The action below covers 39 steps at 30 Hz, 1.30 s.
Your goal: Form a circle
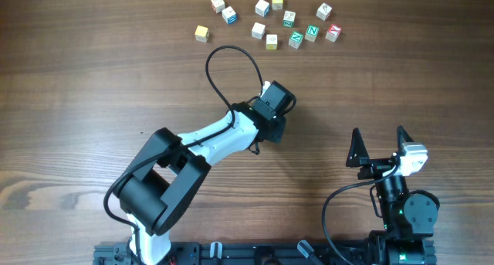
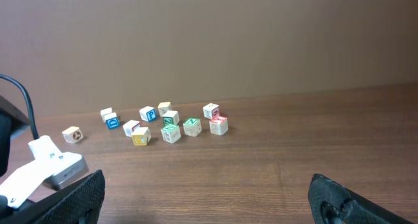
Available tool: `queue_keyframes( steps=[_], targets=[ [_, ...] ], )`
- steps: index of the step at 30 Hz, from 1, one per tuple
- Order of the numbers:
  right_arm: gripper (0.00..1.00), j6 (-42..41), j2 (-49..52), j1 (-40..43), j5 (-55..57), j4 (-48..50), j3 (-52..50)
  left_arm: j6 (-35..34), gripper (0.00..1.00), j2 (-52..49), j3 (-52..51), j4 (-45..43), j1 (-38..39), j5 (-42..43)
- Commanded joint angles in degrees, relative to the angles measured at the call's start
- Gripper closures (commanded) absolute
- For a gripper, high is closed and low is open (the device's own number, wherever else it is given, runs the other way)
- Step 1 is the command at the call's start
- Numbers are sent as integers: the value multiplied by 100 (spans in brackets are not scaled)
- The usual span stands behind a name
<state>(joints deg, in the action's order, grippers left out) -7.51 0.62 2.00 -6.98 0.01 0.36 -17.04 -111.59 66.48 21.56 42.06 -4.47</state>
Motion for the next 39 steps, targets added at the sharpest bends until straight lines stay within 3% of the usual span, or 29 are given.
queue_keyframes(
  steps=[1,21,39],
  targets=[
    [0,-39,-35,33,96,33,-7,31,96,-59,17,-337,96,682],
    [0,-37,-35,33,96,33,-7,28,96,-61,17,-501,81,-680],
    [0,-39,-37,33,96,33,-7,31,96,-61,17,-212,81,-763]
  ],
)
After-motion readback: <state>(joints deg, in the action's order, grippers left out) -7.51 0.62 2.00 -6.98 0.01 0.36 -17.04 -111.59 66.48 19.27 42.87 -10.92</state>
